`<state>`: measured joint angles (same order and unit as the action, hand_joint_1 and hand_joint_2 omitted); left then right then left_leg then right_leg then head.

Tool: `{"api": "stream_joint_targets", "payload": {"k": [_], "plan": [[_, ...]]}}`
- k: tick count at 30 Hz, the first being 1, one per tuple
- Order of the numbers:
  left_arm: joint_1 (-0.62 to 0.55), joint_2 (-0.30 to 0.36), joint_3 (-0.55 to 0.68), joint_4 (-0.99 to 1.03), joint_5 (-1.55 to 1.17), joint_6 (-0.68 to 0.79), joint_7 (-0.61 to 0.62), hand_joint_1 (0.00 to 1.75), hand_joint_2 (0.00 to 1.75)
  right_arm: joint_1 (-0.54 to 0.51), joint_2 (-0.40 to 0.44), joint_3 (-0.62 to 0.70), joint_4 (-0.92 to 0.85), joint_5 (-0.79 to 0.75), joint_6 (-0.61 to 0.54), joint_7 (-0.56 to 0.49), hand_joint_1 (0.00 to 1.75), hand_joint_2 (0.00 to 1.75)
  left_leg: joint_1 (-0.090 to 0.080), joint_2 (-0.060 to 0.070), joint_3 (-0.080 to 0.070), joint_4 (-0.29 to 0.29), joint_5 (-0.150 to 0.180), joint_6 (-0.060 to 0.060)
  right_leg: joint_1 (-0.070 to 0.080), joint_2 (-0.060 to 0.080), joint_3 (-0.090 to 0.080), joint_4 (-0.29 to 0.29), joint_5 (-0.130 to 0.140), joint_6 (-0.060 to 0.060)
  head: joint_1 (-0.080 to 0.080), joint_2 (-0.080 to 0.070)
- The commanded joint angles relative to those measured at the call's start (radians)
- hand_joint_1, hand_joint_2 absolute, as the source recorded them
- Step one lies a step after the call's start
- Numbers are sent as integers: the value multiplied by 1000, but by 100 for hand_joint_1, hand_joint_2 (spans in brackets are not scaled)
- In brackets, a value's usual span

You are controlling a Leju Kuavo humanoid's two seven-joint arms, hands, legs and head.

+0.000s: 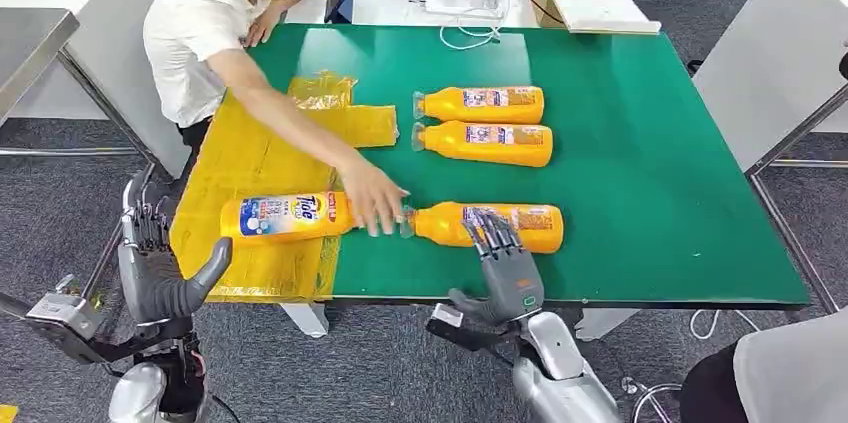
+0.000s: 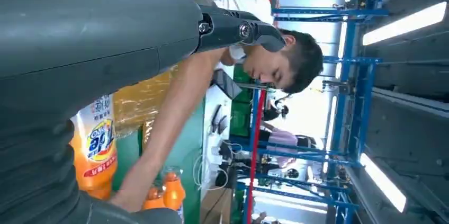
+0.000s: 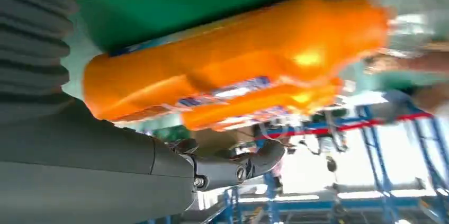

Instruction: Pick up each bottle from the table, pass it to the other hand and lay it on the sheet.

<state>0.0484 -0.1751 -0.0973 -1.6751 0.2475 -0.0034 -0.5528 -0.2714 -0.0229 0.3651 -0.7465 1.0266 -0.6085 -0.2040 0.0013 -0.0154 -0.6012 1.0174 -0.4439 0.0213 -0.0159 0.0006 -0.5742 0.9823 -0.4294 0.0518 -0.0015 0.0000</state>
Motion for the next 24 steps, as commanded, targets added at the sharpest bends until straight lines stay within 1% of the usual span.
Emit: {"api": "stream_joint_targets", "payload": {"k": [1, 3, 4, 7, 9, 11, 12, 13, 14, 15, 17, 19, 23, 24], "plan": [[30, 23, -59, -23, -61, 55, -20, 0, 175, -108, -4, -53, 189, 148, -50, 132, 0, 175, 0, 3, 3, 0, -1, -1, 0, 2, 2, 0, 0, -2, 0, 0], [28, 22, -63, -24, -72, 63, -20, 0, 175, -116, 0, -52, 189, 171, -29, 161, 0, 175, 0, 3, 4, -1, -1, -1, 0, 2, 3, -1, 0, -2, 0, 0], [26, 21, -64, -25, -72, 63, -21, 0, 175, -118, 0, -54, 189, 178, -24, 171, 0, 175, 0, 1, 0, 0, 0, 0, 0, 1, 0, 0, 0, -1, 0, 0], [20, 17, -74, -25, -71, 62, -18, 0, 175, -145, -8, -52, 205, 230, 24, 241, 0, 175, 0, 3, 4, -1, -1, -1, 0, 2, 3, 0, 0, -2, 0, 0], [16, 14, -79, -22, -70, 62, -15, 0, 175, -164, -9, -69, 220, 229, 60, 267, 0, 175, 0, 1, 1, 0, 0, -1, 0, 1, 1, 0, 0, -2, 0, 0], [14, 13, -82, -20, -70, 62, -15, 0, 175, -173, -13, -72, 223, 229, 67, 265, 0, 175, 0, 2, 2, 0, 0, -1, 0, 1, 1, 0, 0, -2, 0, 0], [12, 13, -83, -18, -69, 61, -12, 0, 175, -179, -14, -72, 231, 238, 68, 276, 0, 175, -1, 1, 1, 0, 0, 0, -1, 0, 1, 0, 0, -1, 0, 0], [10, 13, -86, -16, -62, 55, -4, 0, 175, -189, -16, -77, 241, 252, 56, 302, 0, 175, 0, 3, 3, 0, -1, -1, 0, 1, 2, 0, 0, -2, 0, 0], [6, 13, -90, -13, -61, 53, -3, 0, 175, -203, -20, -82, 255, 258, 64, 313, 0, 175, 0, 1, 2, 0, 0, -1, 0, 1, 1, 0, 0, -2, 0, 0], [1, 13, -95, -8, -61, 54, -3, 0, 175, -221, -25, -93, 269, 257, 68, 316, 0, 175, 0, 2, 3, 0, -1, -1, 0, 1, 3, 0, -1, -2, 0, 0], [-10, 13, -105, 5, -43, 40, 13, 0, 175, -255, -34, -114, 307, 254, 110, 325, 0, 175, -1, 0, 0, 0, 1, 0, -1, 0, 0, 0, 0, -1, 0, 0], [-18, 10, -107, 14, 11, 6, 45, 0, 175, -273, -41, -117, 321, 268, 122, 340, 0, 175, -1, 2, 2, 0, 0, -1, 0, 0, 1, 1, 0, -2, 0, 0], [-34, 11, -118, 28, 14, -3, 54, 0, 175, -311, -39, -131, 359, 266, 197, 366, 0, 175, -1, 1, 2, 0, 0, -1, 0, 0, 1, 0, 0, -2, 0, 0], [-34, 11, -118, 28, 14, -3, 54, 0, 175, -311, -39, -131, 359, 266, 197, 366, 0, 175, -1, 1, 1, 0, 1, -1, -1, 0, 1, 0, 0, -1, 0, 0]]}}
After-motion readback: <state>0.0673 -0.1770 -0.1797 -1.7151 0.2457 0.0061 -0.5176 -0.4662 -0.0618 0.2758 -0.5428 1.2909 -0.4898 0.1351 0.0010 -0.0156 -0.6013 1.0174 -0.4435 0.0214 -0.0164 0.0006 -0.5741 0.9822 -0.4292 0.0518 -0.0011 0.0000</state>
